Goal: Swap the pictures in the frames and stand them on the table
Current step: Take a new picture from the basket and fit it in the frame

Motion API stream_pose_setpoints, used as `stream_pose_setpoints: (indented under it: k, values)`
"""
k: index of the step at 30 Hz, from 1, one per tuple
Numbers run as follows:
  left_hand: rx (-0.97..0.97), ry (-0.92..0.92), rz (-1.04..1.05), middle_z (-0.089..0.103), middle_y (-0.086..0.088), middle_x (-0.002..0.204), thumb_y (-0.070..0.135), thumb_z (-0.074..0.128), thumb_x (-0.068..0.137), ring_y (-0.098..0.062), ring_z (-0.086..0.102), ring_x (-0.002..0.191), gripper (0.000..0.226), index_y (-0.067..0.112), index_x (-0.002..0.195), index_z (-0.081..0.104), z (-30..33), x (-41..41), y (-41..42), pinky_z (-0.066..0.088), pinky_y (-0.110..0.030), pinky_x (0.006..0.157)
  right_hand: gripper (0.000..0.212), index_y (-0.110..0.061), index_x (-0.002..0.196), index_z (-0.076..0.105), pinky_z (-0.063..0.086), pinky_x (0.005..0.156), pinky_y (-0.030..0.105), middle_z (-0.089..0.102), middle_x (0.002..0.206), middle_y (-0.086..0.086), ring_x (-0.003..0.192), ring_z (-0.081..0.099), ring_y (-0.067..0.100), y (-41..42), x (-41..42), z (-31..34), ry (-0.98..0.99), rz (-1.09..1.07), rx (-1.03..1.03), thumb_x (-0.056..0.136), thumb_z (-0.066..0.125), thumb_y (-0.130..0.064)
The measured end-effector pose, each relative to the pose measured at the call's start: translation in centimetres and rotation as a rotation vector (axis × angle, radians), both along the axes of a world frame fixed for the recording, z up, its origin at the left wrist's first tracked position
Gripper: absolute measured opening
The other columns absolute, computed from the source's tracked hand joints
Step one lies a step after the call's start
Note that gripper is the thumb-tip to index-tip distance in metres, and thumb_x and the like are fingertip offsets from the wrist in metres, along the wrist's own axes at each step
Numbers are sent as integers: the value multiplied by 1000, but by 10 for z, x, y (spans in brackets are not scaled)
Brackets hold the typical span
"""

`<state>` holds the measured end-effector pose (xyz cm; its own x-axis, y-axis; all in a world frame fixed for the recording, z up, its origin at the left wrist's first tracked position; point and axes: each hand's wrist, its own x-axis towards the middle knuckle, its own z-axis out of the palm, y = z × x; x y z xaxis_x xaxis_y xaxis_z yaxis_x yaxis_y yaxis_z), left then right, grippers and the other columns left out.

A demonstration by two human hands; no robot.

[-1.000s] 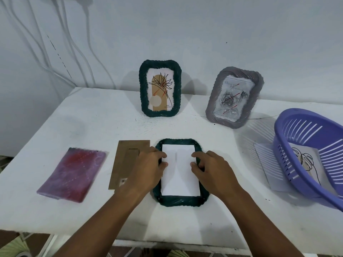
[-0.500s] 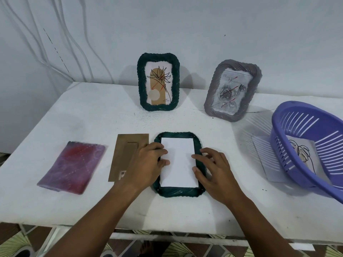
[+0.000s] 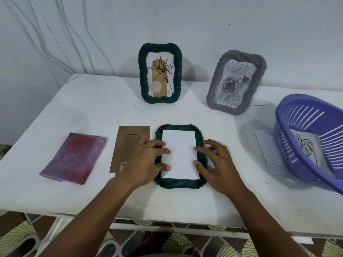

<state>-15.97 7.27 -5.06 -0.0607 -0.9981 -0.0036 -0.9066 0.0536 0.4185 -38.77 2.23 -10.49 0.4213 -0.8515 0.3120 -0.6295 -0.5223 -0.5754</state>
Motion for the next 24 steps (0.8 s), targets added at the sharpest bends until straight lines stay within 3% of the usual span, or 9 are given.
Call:
stream_pose_setpoints:
  k: [6, 13, 17, 21, 24]
  values:
    - [7, 44, 21, 45, 11, 140, 39, 71, 79, -16, 28, 120, 46, 24, 122, 63, -12, 0, 3, 19, -16, 94, 40, -25, 117, 65, 43, 95, 33, 46, 133, -4, 108, 41, 11, -1, 0, -4, 0, -4, 2, 85, 55, -46]
    - [-21, 60, 20, 44, 12, 140, 36, 70, 80, -17, 28, 122, 45, 24, 123, 62, -15, -1, 5, 20, -17, 95, 38, -24, 115, 66, 44, 94, 35, 46, 133, -3, 107, 43, 12, 0, 1, -3, 2, -7, 6, 85, 58, -44]
    - [-96, 90, 55, 53, 8, 131, 32, 70, 82, -19, 37, 118, 37, 21, 117, 67, -15, 0, 5, 23, -15, 91, 33, -27, 117, 64, 37, 94, 24, 44, 133, -6, 109, 41, 10, 1, -1, 0, -30, -14, 25, 86, 60, -38]
    - [-254, 123, 227, 65, 0, 103, 26, 72, 82, -25, 53, 102, 20, 16, 99, 72, -15, 14, 7, 40, -26, 82, 32, -29, 119, 62, 29, 94, 11, 43, 133, -8, 114, 40, 11, 2, -2, 2, -68, -45, 54, 87, 65, -31]
    - [-289, 47, 363, 62, -3, 105, 27, 67, 85, -29, 53, 94, 14, 15, 92, 66, -14, 27, 11, 43, -35, 80, 33, -29, 119, 62, 25, 94, 1, 45, 131, -8, 118, 37, 8, 2, -2, 3, -109, -73, 92, 86, 64, -31]
